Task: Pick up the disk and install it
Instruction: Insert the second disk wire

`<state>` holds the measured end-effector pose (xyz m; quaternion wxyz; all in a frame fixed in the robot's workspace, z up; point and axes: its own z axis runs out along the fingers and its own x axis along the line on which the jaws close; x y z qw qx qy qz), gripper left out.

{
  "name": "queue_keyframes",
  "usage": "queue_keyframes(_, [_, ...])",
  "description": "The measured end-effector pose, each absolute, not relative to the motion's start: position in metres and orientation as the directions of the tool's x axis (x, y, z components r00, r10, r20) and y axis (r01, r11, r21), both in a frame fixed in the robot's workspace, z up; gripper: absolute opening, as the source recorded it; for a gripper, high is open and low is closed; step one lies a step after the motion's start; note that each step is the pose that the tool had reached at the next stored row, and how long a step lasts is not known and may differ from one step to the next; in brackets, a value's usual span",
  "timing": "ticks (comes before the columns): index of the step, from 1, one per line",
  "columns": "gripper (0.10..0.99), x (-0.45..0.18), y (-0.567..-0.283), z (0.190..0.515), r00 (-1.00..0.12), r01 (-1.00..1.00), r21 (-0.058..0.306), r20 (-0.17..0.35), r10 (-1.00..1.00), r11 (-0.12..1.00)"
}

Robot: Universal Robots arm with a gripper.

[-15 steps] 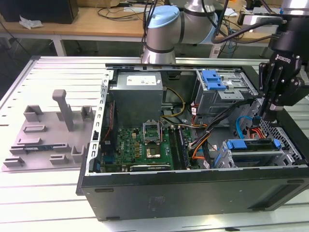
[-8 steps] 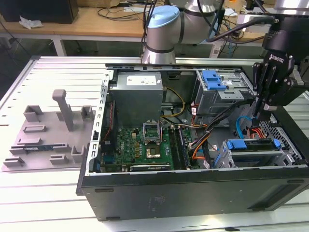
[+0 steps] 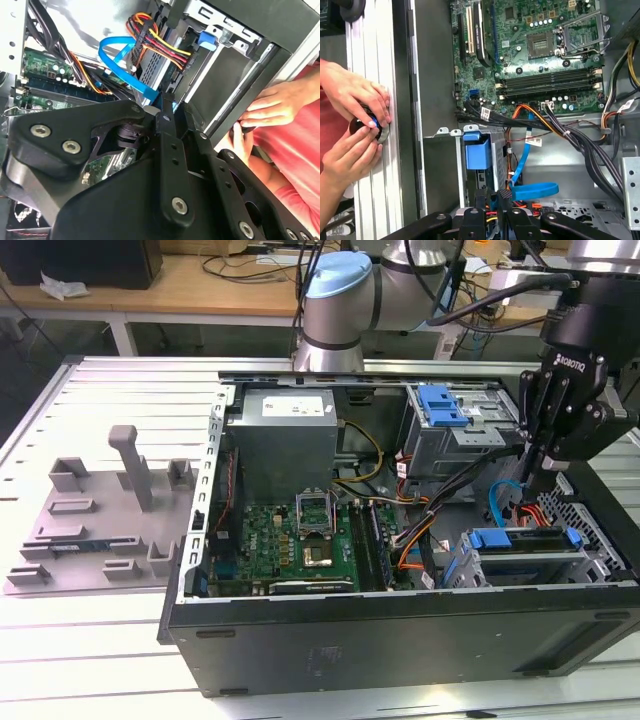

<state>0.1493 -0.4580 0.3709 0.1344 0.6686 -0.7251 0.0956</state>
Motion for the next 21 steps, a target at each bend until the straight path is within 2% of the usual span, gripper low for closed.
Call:
queue_keyframes(8, [0.239, 0.1517, -0.4578, 0.3666, -0.058, -0.995, 0.061, 0.322, -0.945, 0.082])
queue_keyframes(17, [0.239, 0.1522, -0.456, 0.3657, -0.052, -0.995, 0.062, 0.326, -0.944, 0.076])
queue_keyframes(18, [0.161, 0.1522, -0.456, 0.3655, -0.052, -0.995, 0.062, 0.327, -0.944, 0.076])
queue_keyframes(21, [0.161, 0.1522, -0.456, 0.365, -0.052, -0.995, 0.062, 0.327, -0.944, 0.076])
